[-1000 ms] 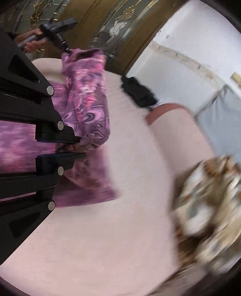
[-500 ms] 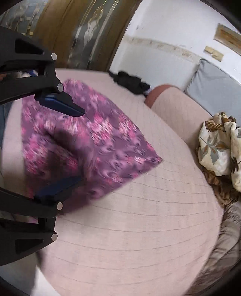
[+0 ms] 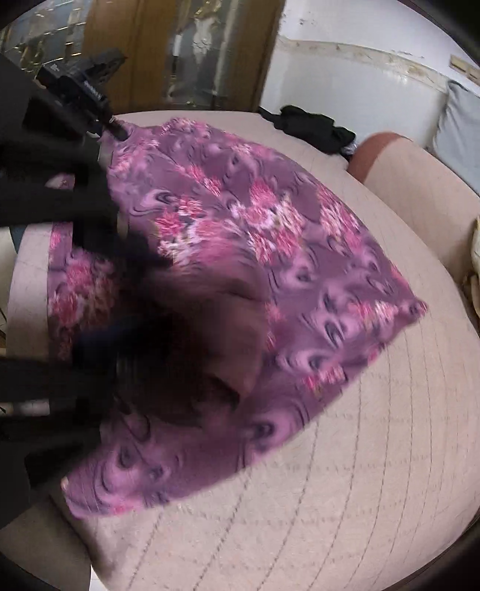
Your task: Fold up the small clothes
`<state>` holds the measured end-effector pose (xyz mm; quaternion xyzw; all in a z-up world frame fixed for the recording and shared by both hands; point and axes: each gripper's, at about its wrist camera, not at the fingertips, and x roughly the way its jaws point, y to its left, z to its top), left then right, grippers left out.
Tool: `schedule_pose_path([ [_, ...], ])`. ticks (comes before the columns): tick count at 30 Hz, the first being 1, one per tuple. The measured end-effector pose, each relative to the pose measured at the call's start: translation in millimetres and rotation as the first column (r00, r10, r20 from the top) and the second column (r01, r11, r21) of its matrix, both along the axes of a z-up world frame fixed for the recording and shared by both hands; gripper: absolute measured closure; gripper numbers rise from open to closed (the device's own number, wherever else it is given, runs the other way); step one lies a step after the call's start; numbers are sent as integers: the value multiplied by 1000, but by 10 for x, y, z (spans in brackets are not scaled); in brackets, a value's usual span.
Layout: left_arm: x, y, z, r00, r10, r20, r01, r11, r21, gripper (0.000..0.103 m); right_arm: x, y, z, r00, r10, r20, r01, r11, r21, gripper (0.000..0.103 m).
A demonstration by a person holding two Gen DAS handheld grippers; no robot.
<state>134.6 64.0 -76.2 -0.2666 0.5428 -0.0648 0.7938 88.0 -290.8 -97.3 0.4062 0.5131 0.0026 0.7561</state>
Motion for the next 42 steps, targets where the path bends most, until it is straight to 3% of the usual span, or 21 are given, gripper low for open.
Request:
schedule_pose_path([
  [2, -190, 71, 142, 999, -14, 36, 15, 999, -29, 93, -99, -41, 143, 999, -31, 14, 31, 998, -52, 96],
  [5, -285, -45, 108, 996, -73, 54, 67, 992, 106, 93, -268, 129, 560, 997, -1, 72, 26, 940, -340, 97],
  [7, -218, -120, -103, 996, -84, -18, 86, 980, 179, 93, -153, 175, 376, 1000, 21, -15, -25, 945, -325, 97],
  [9, -225, -161, -69, 995, -97, 0, 95, 974, 204, 92, -66, 212, 86, 991, 66, -115, -90, 972, -218, 96],
  [11, -271, -183, 34, 993, -108, 38, 98, 973, 208, 88, -77, 198, 111, 994, 61, -91, -79, 974, -213, 95],
  [12, -283, -176, 54, 994, -102, 40, 91, 972, 215, 82, -113, 164, 196, 998, 52, -39, -59, 977, -205, 91],
  [15, -278, -65, 69, 997, -59, 43, 50, 979, 196, 74, -228, 7, 353, 998, -26, 64, 37, 982, -185, 31],
  [16, -275, -5, 69, 998, -45, 46, 37, 986, 164, 73, -251, -22, 373, 996, -46, 77, 59, 981, -182, 28],
  [18, -235, 86, 60, 998, -21, 56, 17, 997, 76, 68, -237, -109, 351, 993, -84, 88, 96, 985, -141, 28],
  [20, -120, 89, 44, 999, -19, 47, 16, 998, 65, 67, -191, -171, 268, 992, -110, 62, 116, 988, -106, 30],
  [21, -71, 90, 22, 999, -17, 44, 14, 998, 67, 67, -105, -181, 197, 995, -96, 32, 98, 991, -96, 41],
  [22, -38, 88, 2, 999, -17, 37, 14, 997, 72, 69, -25, -195, 139, 997, -76, 0, 75, 993, -93, 61],
  [24, -59, 59, -17, 999, -11, 33, 7, 994, 109, 94, 94, -195, 74, 996, -63, -65, 53, 987, -148, 93],
  [25, -129, 67, 27, 998, -12, 60, 6, 995, 96, 97, 81, -195, 113, 996, -69, -51, 59, 985, -164, 94],
  [29, -309, 3, 90, 995, -40, 94, 28, 992, 124, 97, -91, -163, 412, 995, -95, 18, 96, 936, -340, 96],
  [32, -240, -92, -56, 997, -60, 43, 50, 979, 198, 95, 98, -125, 85, 989, -61, -136, 14, 945, -326, 94],
  [33, -244, -107, -53, 997, -56, 58, 42, 975, 216, 93, 108, -132, 83, 988, -72, -134, 24, 944, -330, 94],
  [35, -279, -117, -2, 996, -55, 77, 36, 973, 230, 91, 54, -130, 229, 996, -73, -58, 50, 940, -338, 86],
  [37, -371, -97, 89, 991, -47, 123, 14, 967, 256, 84, -25, -126, 384, 996, -80, 26, 85, 939, -333, 63],
  [40, -503, -88, 209, 988, -46, 144, 3, 958, 288, 75, -98, -94, 678, 985, -91, 143, 136, 931, -340, 56],
  [42, -635, -86, 323, 986, -51, 157, -1, 950, 312, 62, -104, 14, 932, 975, -64, 212, 137, 927, -350, 51],
])
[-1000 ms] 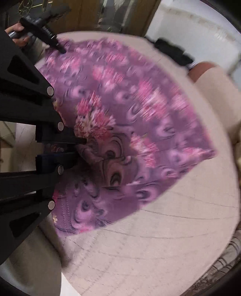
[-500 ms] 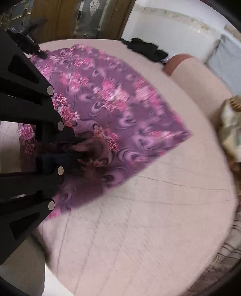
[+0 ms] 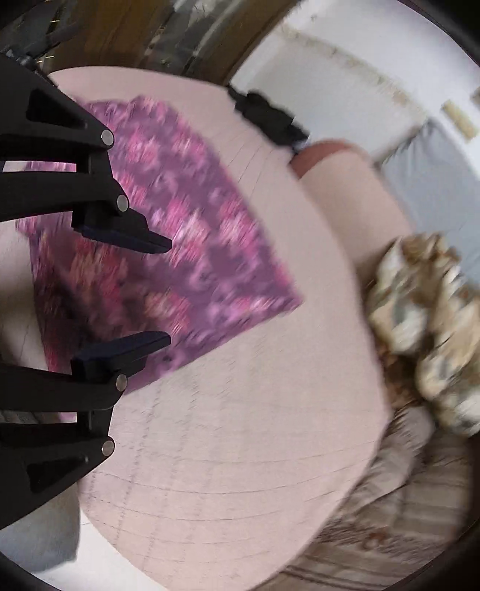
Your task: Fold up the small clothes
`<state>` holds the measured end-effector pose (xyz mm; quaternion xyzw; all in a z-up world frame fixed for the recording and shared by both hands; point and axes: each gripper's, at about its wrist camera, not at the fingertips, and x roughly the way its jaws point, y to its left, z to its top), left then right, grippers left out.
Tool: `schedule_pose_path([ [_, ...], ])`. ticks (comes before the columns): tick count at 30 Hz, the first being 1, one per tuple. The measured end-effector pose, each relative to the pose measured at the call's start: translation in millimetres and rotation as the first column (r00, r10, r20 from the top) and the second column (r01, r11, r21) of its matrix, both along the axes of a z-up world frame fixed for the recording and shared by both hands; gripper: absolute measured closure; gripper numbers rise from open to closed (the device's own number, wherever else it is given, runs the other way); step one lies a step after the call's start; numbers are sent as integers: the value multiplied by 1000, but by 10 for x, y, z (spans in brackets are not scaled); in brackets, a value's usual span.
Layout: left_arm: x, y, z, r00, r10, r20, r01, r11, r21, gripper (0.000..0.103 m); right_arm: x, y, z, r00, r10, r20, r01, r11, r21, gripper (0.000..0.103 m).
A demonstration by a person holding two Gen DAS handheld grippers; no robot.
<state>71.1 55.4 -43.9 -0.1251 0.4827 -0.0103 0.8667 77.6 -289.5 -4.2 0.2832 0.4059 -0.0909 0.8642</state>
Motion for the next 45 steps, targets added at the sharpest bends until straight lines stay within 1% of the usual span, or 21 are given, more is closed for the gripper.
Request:
schedule_pose_path([
  [1, -94, 2, 62, 1000, -1, 18, 1, 1000, 6, 56, 18, 68, 131, 999, 28, 35, -28, 1000, -4, 42],
  [2, -176, -8, 113, 999, 1, 40, -2, 1000, 13, 42, 97, 151, 274, 995, 68, 73, -68, 998, -3, 39],
  [3, -257, -28, 174, 999, 2, 54, -4, 1000, 31, 36, 167, 213, 373, 989, 104, 101, -105, 995, 3, 31],
  [4, -314, -65, 215, 998, 1, 63, -5, 999, 51, 36, 274, 298, 492, 981, 148, 127, -151, 988, 15, 24],
  [5, -353, -107, 249, 998, 6, 63, -10, 998, 63, 36, 438, 428, 611, 966, 208, 156, -217, 975, 41, 22],
  [7, -380, -159, 296, 999, 10, 46, -13, 998, 55, 35, 650, 586, 718, 939, 279, 203, -302, 949, 94, 17],
  [9, -408, -215, 360, 999, 19, 36, -20, 999, 30, 35, 854, 765, 673, 909, 340, 242, -382, 912, 149, 16],
  [11, -447, -256, 422, 999, 26, 31, -26, 999, 24, 35, 850, 853, 473, 899, 368, 237, -412, 895, 172, 16],
  [13, -460, -313, 466, 999, 21, 43, -23, 999, 47, 34, 790, 900, 152, 905, 377, 196, -408, 900, 153, 16],
  [14, -460, -337, 476, 998, 26, 49, -29, 997, 66, 34, 825, 924, -36, 917, 383, 113, -395, 910, 124, 16],
  [15, -447, -357, 475, 998, 35, 45, -39, 996, 79, 33, 888, 920, -141, 927, 373, 39, -375, 920, 116, 18],
  [18, -369, -378, 462, 998, 57, 6, -57, 996, 64, 33, 952, 819, -210, 914, 400, 74, -406, 891, 203, 18],
  [21, -333, -407, 536, 998, 52, 19, -53, 996, 71, 33, 1005, 810, -266, 914, 400, 73, -405, 882, 240, 18],
  [24, -284, -436, 586, 998, 41, 37, -44, 996, 83, 33, 995, 870, -273, 901, 427, 79, -432, 868, 246, 18],
  [29, -130, -400, 562, 997, 37, 73, -38, 999, 15, 33, 947, 892, -208, 893, 439, 103, -451, 864, 223, 18],
  [33, 63, -402, 604, 994, 20, 111, -18, 999, -27, 33, 842, 774, -109, 904, 408, 128, -426, 883, 198, 18],
  [36, 183, -420, 573, 992, -7, 125, 10, 1000, -21, 32, 673, 672, -91, 916, 374, 146, -397, 898, 191, 18],
  [38, 242, -499, 546, 988, -49, 150, 48, 999, 14, 32, 484, 600, -114, 921, 354, 165, -383, 901, 203, 18],
  [41, 328, -641, 525, 975, -109, 191, 100, 993, 54, 32, 129, 550, -194, 937, 317, 146, -341, 920, 193, 18],
  [43, 360, -679, 508, 969, -120, 214, 112, 992, 52, 32, -55, 535, -223, 953, 282, 106, -297, 941, 161, 18],
  [45, 386, -687, 490, 965, -121, 235, 115, 993, 36, 32, -223, 483, -232, 968, 239, 79, -249, 954, 166, 18],
])
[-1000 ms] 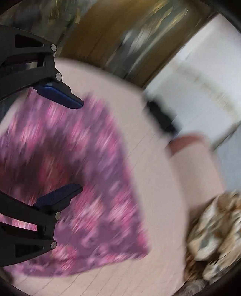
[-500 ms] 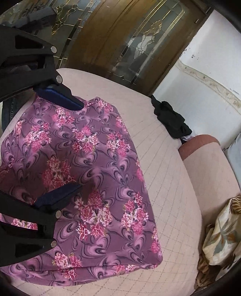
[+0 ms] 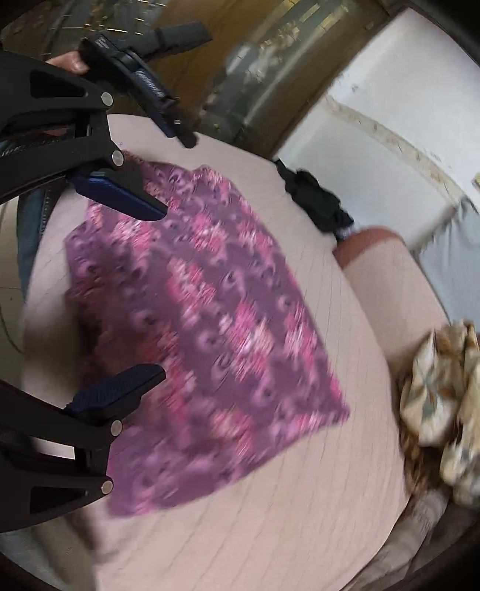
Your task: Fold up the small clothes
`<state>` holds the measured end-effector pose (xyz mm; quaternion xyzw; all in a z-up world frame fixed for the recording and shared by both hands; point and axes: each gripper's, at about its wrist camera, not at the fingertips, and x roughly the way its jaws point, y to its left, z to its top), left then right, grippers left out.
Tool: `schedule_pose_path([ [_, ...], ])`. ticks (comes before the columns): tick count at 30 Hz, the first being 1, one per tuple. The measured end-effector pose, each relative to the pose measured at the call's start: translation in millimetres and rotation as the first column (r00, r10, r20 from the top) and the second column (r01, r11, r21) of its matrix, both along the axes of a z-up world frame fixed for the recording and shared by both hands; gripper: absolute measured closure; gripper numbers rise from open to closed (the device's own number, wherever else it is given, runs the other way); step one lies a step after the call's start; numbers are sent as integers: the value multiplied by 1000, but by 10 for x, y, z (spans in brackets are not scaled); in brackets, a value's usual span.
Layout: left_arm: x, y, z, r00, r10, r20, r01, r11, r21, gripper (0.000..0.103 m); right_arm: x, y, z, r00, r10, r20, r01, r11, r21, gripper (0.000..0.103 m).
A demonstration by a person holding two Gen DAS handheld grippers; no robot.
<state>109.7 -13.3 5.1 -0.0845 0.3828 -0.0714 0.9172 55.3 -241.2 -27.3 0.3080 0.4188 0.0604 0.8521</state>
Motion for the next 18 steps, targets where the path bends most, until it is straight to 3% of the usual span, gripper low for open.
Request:
schedule_pose_path([
  [4, -57, 103, -6, 999, 2, 46, -2, 1000, -7, 32, -224, -75, 28, 998, -53, -45, 53, 999, 0, 18],
  [8, -47, 299, -55, 1000, 10, -20, -12, 995, -102, 31, -290, -2, 79, 997, -45, -70, 40, 997, -61, 18],
  [18, 90, 690, -144, 989, 115, -98, -127, 983, -136, 31, -24, 352, 194, 997, 2, -81, -7, 998, -68, 18],
])
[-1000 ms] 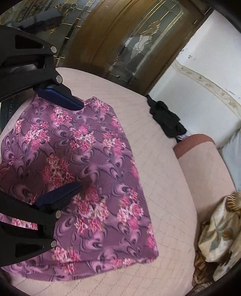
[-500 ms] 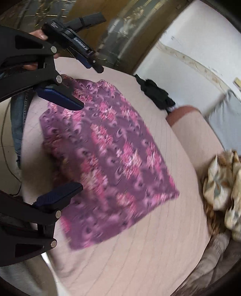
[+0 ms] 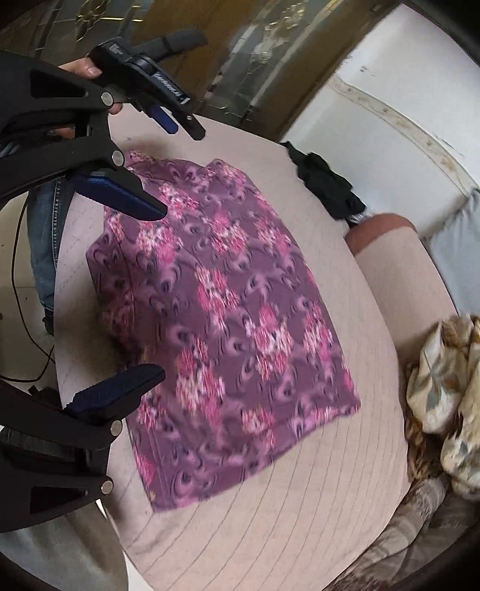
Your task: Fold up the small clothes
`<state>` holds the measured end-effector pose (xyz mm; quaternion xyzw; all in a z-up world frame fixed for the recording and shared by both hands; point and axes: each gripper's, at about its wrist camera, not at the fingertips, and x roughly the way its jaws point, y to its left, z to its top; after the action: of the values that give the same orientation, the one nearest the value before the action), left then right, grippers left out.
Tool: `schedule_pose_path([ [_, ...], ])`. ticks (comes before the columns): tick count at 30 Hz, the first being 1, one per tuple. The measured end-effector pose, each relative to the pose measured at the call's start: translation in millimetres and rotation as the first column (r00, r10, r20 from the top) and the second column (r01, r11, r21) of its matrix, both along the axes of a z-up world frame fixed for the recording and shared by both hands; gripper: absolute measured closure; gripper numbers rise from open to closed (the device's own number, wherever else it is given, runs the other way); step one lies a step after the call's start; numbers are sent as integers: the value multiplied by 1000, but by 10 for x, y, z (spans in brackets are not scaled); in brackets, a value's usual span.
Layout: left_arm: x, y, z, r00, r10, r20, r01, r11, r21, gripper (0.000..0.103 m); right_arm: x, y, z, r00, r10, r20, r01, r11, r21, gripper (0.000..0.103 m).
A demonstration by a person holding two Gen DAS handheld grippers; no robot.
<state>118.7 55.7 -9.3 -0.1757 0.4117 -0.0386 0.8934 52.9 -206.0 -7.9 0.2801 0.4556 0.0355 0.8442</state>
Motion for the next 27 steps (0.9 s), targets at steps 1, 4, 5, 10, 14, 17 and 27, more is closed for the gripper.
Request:
schedule_pose_path([
  [1, 2, 6, 2, 1000, 6, 0, -6, 1000, 4, 31, 16, 48, 0, 1000, 11, 0, -11, 1000, 0, 18],
  [4, -11, 22, 32, 1000, 19, 15, -19, 1000, 20, 31, 52, 169, 1, 999, 38, 0, -38, 999, 14, 18],
  [5, -21, 30, 41, 1000, 23, 19, -23, 999, 22, 31, 72, 195, 15, 999, 43, -1, -43, 999, 16, 18],
  [10, 14, 101, 14, 999, 38, -7, -38, 999, -27, 31, 200, 247, 77, 999, 46, 3, -46, 998, 45, 18],
  [14, 5, 112, 13, 999, 34, -7, -34, 999, -20, 31, 284, 276, 92, 999, 50, -2, -49, 997, 61, 18],
  [17, 12, 150, 9, 999, 37, -17, -38, 999, -30, 31, 369, 296, 69, 999, 50, -11, -49, 997, 62, 18],
  [27, -51, 471, -97, 995, 88, -54, -90, 996, -28, 31, 774, 540, 105, 996, 90, -23, -87, 988, 126, 18],
])
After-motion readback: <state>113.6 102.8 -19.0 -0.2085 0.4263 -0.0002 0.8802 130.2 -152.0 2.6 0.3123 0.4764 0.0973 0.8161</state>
